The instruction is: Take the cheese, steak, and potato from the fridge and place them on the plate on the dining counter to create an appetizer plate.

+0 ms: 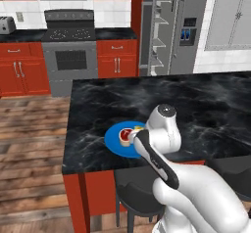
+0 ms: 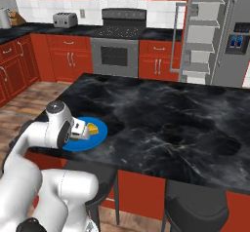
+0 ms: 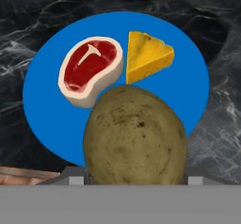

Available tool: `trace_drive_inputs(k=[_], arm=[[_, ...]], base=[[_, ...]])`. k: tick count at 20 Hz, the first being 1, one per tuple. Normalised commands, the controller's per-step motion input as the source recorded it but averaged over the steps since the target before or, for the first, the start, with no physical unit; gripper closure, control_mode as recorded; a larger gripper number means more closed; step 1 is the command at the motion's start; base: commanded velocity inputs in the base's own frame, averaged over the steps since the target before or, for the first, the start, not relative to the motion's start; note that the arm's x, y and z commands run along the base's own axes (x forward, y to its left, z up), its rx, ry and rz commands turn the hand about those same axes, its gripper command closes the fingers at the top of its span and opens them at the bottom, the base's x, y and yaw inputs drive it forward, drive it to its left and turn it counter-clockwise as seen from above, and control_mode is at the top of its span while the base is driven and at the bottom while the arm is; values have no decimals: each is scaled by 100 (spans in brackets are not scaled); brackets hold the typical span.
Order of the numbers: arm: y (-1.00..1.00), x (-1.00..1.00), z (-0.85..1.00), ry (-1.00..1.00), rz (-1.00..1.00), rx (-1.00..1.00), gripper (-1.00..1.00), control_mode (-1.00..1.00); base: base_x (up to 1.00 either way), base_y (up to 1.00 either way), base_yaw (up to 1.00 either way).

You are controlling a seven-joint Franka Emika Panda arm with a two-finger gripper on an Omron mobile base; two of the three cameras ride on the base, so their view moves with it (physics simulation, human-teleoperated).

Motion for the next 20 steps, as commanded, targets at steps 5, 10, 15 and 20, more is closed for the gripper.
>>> trace_drive_inputs(k=[5,10,15,20], arm=[[6,11,-11,1,0,0,-100,-100],[-1,0,-25,0,0,0,-100,-100],[0,-2,-10,0,0,0,-100,-100],[-8,-47,52,0,0,0,-100,-100]], base=[[0,0,0],[0,0,0],[0,0,0],[0,0,0]])
